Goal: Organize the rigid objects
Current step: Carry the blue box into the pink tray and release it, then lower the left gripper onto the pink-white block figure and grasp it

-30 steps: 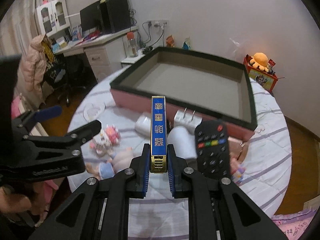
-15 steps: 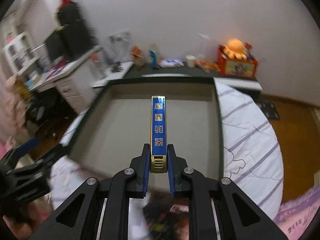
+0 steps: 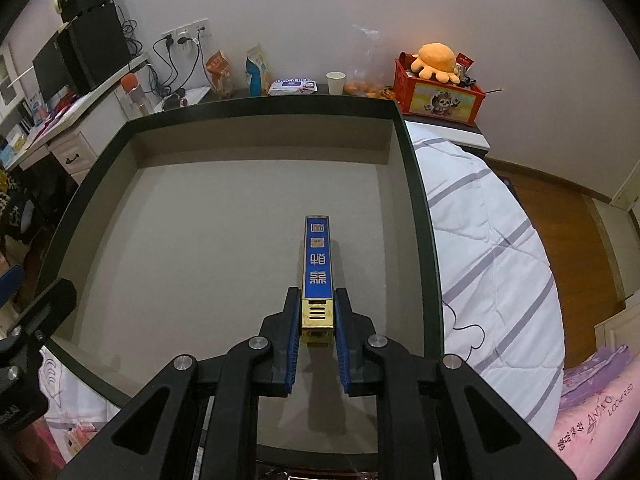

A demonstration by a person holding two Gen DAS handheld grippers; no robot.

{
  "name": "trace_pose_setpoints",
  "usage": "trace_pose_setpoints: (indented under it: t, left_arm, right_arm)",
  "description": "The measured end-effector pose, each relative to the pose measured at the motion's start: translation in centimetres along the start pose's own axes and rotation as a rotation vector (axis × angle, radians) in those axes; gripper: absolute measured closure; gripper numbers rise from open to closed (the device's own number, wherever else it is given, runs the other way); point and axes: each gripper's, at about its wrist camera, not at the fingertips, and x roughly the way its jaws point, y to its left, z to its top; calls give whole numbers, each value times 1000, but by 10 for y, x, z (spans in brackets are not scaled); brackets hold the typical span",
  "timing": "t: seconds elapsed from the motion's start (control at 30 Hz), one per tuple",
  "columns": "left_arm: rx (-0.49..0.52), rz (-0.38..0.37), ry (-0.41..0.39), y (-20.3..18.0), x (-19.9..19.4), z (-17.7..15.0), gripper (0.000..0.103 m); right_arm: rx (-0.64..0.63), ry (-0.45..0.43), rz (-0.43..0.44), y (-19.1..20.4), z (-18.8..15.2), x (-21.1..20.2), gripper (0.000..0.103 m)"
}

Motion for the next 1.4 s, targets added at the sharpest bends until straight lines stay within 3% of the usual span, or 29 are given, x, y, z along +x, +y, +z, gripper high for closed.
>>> trace_pose_setpoints:
  t: [0.17, 0.2, 0.23, 0.3, 0.37, 0.47, 0.73, 1.0, 1.23, 1.4]
  left_arm:
    - [-4, 7, 5, 4, -2, 0, 0]
    - [-4, 7, 3, 4, -3, 1, 0]
    - [-3, 8, 2, 4, -4, 2, 0]
    - [-3, 10, -7, 3, -10, 4, 0]
    - [-3, 7, -18, 3, -17, 5, 0]
    - [-1, -3, -42, 3, -34, 5, 0]
    - [11, -48, -122, 10, -91, -2, 0]
    - [53, -100, -122, 17, -126, -23, 0]
    - [41, -80, -56, 18, -123, -53, 0]
    - [12, -32, -25, 13, -122, -78, 0]
  right_arm:
    - [2, 4, -7, 0, 0, -1, 86]
    - [6, 4, -1, 1, -1, -3, 77]
    - [8, 0, 4, 1, -2, -6, 59]
    - [9, -37, 1, 1, -1, -18, 38]
    - [4, -67, 1, 1, 0, -32, 37]
    - [7, -111, 21, 1, 0, -58, 23]
    - [9, -210, 44, 6, -12, -128, 20]
    - [66, -235, 30, 4, -48, -168, 19]
    - [79, -188, 48, -6, -77, -164, 19]
    - [30, -162, 114, -7, -85, -153, 19]
